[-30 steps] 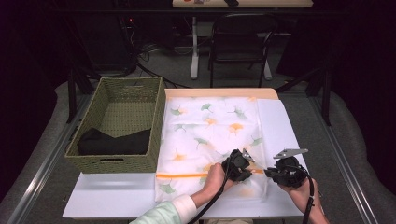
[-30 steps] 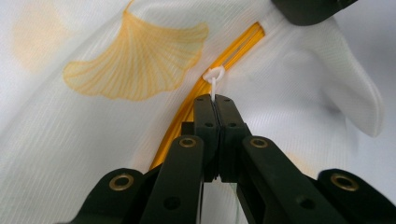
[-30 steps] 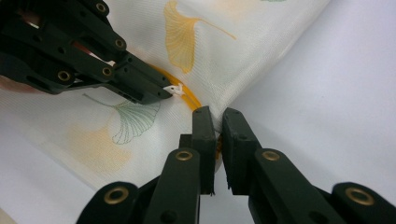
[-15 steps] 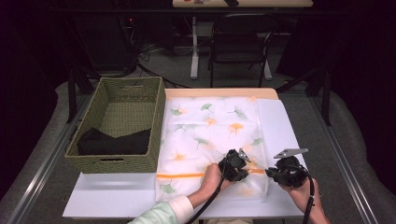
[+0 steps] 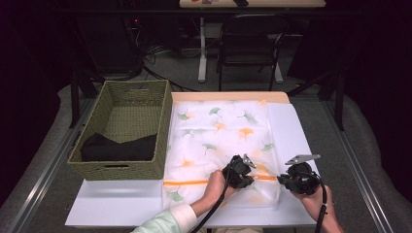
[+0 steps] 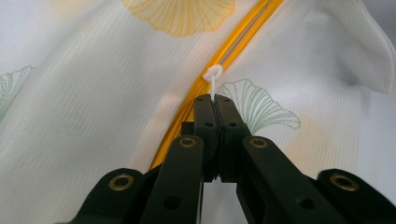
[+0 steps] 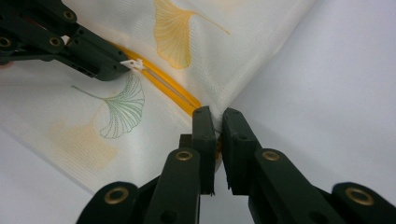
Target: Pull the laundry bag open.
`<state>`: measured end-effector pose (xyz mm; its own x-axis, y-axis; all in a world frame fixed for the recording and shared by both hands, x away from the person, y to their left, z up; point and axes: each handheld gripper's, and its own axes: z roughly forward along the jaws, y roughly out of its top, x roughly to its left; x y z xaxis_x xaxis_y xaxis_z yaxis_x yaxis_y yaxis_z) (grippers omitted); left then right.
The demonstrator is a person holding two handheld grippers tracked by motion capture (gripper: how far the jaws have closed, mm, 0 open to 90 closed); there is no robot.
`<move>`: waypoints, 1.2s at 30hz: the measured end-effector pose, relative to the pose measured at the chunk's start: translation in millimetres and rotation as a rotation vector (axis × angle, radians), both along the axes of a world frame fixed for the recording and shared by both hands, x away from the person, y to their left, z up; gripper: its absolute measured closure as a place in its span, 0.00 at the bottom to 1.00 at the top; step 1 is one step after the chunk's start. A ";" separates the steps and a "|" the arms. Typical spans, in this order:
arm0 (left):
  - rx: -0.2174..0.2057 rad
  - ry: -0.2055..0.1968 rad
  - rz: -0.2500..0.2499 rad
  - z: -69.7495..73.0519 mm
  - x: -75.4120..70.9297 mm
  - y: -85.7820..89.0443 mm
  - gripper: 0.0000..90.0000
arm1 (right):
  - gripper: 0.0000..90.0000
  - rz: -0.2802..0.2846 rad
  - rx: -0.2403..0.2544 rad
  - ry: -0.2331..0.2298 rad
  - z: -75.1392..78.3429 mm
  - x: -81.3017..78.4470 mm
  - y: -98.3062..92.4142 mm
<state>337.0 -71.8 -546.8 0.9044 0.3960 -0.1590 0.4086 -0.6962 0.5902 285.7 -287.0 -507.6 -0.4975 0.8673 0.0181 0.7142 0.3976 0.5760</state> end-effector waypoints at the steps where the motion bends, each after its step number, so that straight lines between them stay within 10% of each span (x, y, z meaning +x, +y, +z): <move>1: 0.000 0.000 0.002 0.1 0.0 0.8 0.99 | 0.94 -0.001 -0.001 0.001 -0.2 0.2 -0.1; 36: 0.019 0.000 0.053 2.7 -0.7 40.8 0.99 | 0.94 -0.007 -0.011 0.016 -2.4 1.3 -1.6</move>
